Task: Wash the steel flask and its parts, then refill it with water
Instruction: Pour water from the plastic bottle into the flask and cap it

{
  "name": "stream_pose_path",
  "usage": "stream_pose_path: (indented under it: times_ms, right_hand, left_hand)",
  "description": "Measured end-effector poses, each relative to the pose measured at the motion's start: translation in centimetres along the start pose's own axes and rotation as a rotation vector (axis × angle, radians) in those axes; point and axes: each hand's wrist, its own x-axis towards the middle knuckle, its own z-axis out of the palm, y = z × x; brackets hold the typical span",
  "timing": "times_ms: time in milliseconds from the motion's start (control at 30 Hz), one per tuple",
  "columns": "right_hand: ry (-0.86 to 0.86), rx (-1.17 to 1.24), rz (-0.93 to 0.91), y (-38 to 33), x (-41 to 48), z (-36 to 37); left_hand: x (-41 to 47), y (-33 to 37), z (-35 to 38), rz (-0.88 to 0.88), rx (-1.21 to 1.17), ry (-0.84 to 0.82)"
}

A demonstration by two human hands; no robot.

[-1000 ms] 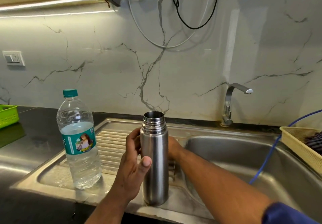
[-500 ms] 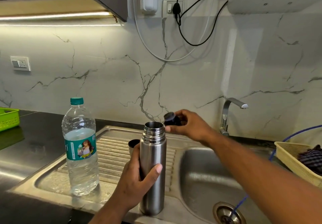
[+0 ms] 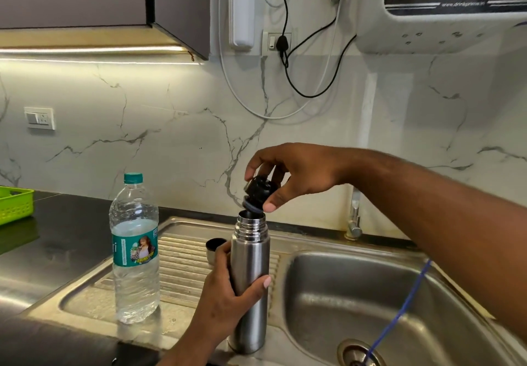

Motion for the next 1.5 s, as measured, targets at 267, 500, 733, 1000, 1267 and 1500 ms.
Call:
stream_pose_path:
  times_ms: [267, 500, 733, 1000, 1267, 1500]
  right_hand:
    - [-0.121, -0.183, -0.016, -0.9, 2.4, 0.4]
    - [-0.230, -0.260, 0.000, -1.3, 3.9, 1.3]
    - [-0.241, -0.254, 0.063, -1.0, 4.2, 2.2]
    - [-0.240, -0.280, 0.053, -1.4, 4.4, 2.4]
    - [-0.243, -0.286, 0.056, -1.5, 4.3, 2.5]
    - [-0.219, -0.444, 0.173, -2.4, 4.8, 3.5]
  left_hand:
    - [0.1, -0.8, -0.1, 0.027, 0.034, -0.028]
    - [0.1, -1.1, -0.2, 0.030, 0.062, -0.053]
    - [0.2, -1.3, -0.1, 0.029, 0.088, -0.054]
    - [0.2, -1.3, -0.1, 0.022, 0.083, -0.052]
    - [0.2, -1.1, 0.0, 0.007, 0.062, -0.062]
    - [0.2, -0.6, 0.2, -0.019, 0.062, -0.073]
